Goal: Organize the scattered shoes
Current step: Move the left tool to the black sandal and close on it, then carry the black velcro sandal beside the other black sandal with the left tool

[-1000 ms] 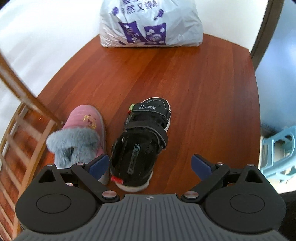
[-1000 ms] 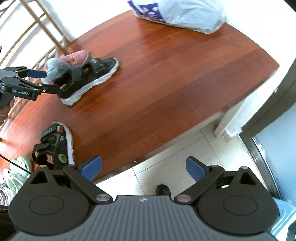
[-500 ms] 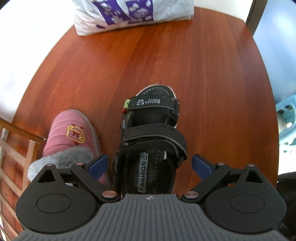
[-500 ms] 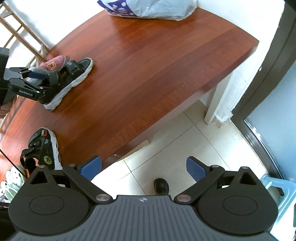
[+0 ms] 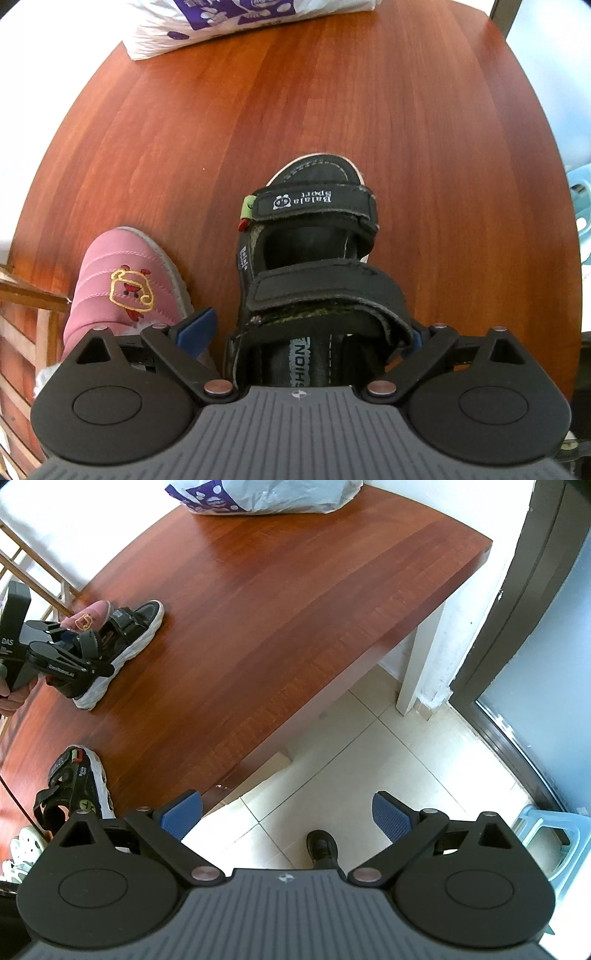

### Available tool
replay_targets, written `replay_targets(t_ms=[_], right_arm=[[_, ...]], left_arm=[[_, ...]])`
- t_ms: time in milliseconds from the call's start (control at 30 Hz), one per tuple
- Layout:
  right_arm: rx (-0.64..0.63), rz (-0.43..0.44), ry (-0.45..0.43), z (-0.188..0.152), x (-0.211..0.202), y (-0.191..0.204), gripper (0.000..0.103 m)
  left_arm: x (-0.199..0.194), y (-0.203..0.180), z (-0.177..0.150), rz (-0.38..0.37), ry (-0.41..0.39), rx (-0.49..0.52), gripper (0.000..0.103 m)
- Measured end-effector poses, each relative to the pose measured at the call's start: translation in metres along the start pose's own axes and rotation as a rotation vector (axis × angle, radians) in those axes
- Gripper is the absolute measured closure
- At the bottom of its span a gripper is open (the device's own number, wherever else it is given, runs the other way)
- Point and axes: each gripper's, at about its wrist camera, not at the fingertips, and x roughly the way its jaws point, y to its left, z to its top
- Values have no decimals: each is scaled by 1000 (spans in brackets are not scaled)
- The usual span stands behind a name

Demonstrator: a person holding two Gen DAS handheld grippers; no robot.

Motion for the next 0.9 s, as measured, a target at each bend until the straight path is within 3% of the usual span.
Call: replay_targets(t_ms=[167, 200, 267, 433, 533, 733, 900], right_arm=[[9, -2, -4, -1, -1, 1, 3], [10, -3, -5, -1, -1, 1, 3], [12, -4, -6, -2, -2, 1, 3], [20, -4, -9, -5, -2, 1, 3], [11, -1, -11, -5, -2, 3, 3], [1, 8, -11, -7, -3, 6, 3], [-20, 21, -10, -3, -3, 10, 3]], left_arm=[[6, -1, 2, 6, -6, 22, 9], [6, -1, 3, 4, -10, 23, 12], [4, -2, 3, 5, -22, 31, 26], [0, -5, 2, 27, -38, 24, 32], [-4, -5, 0, 26, -51, -18, 37], [-10, -16, -7, 63, -60, -85, 38], [-26, -17, -12, 66, -76, -217, 38]])
